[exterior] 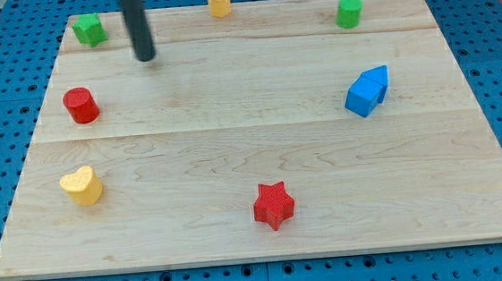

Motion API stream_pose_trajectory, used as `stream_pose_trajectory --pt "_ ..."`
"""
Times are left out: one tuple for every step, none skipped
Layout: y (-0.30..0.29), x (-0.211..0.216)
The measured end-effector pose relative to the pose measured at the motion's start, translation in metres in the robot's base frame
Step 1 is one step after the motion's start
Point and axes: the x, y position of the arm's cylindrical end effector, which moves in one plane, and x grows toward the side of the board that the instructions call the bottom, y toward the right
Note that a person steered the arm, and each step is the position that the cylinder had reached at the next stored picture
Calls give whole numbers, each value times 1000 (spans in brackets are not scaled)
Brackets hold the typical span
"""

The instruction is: Move the red circle into the red star

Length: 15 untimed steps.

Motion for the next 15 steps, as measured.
stream_pose_trajectory --pt "-41 35" --pt "-42 90" --pt "10 118" --pt "-29 108" --pt "-39 52" --pt "-110 61" --pt "-81 115" --pt "0 142" --pt "69 175" --pt "94 185" --pt "77 141" --pt "10 143" --pt "2 182" --pt "71 217" --pt "120 241"
